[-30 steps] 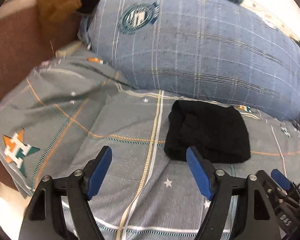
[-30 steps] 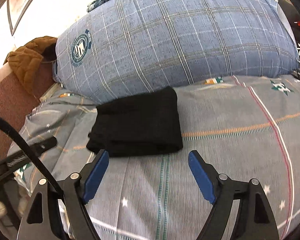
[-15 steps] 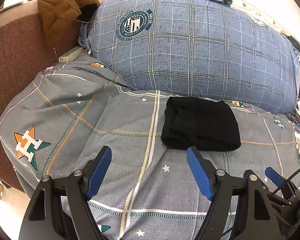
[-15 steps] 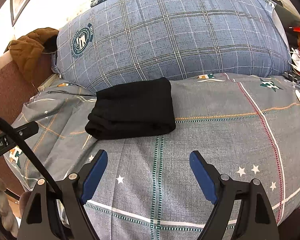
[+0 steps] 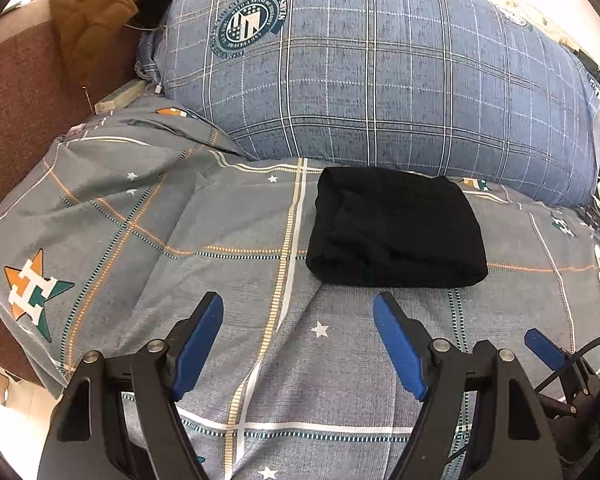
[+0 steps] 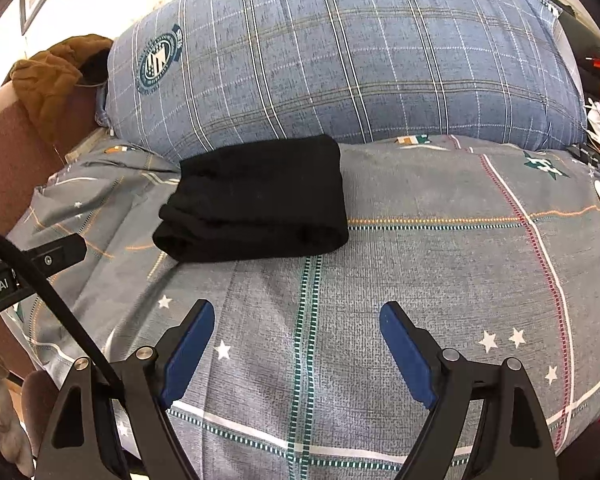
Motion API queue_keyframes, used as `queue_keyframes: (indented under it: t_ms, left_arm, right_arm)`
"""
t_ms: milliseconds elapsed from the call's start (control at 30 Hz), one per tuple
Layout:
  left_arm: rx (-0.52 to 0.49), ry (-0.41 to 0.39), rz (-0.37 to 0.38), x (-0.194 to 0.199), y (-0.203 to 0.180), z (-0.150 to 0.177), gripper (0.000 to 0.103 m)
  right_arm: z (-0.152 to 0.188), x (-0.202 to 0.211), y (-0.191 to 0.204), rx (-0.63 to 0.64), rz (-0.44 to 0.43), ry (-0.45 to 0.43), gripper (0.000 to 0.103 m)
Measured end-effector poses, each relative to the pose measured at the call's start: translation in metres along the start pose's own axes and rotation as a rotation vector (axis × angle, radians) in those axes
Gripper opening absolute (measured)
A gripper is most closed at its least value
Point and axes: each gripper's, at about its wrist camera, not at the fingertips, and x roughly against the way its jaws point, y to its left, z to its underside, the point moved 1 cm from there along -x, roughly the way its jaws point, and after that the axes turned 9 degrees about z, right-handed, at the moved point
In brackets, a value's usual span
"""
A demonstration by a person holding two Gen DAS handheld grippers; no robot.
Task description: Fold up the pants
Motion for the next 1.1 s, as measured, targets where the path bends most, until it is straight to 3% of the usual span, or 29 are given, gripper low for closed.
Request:
queue_keyframes:
  t_ms: [167, 333, 400, 533, 633, 833, 1000, 1100]
  left_arm:
    - [-0.008, 0.013, -0.005, -0.012, -0.003, -0.001, 0.077]
    - [0.013, -0.146, -0.056, 0.006, 0.0, -0.006, 0.078]
    - [0.028, -0.215, -0.08, 0.018, 0.003, -0.01, 0.1]
    - [0.05, -0.299, -0.09, 0.033, 0.011, -0.02, 0.103]
    - [0.06, -0.253, -0.041, 0.028, 0.022, -0.025, 0.103]
    - [0.084, -0.159, -0.045, 0.016, 0.026, -0.016, 0.103]
    - [0.046, -0.054, -0.031, -0.002, 0.017, 0.001, 0.103]
    - [0.058, -0.043, -0.006, -0.005, 0.017, 0.008, 0.103]
  right_arm:
    - [0.002, -0.014, -0.002, 0.009, 0.011, 0.027, 0.089]
    - [0.002, -0.019, 0.002, 0.024, 0.003, 0.031, 0.089]
    - [0.0, -0.016, 0.006, 0.048, 0.009, 0.013, 0.089]
    - [-0.005, -0.011, 0.018, 0.107, 0.017, -0.019, 0.09]
    - [-0.006, -0.01, 0.022, 0.128, 0.025, -0.026, 0.091]
    - [-0.006, -0.012, 0.03, 0.203, 0.069, 0.003, 0.091]
    - [-0.007, -0.014, 0.034, 0.216, 0.092, 0.045, 0.091]
    - [-0.006, -0.016, 0.033, 0.193, 0.092, 0.065, 0.091]
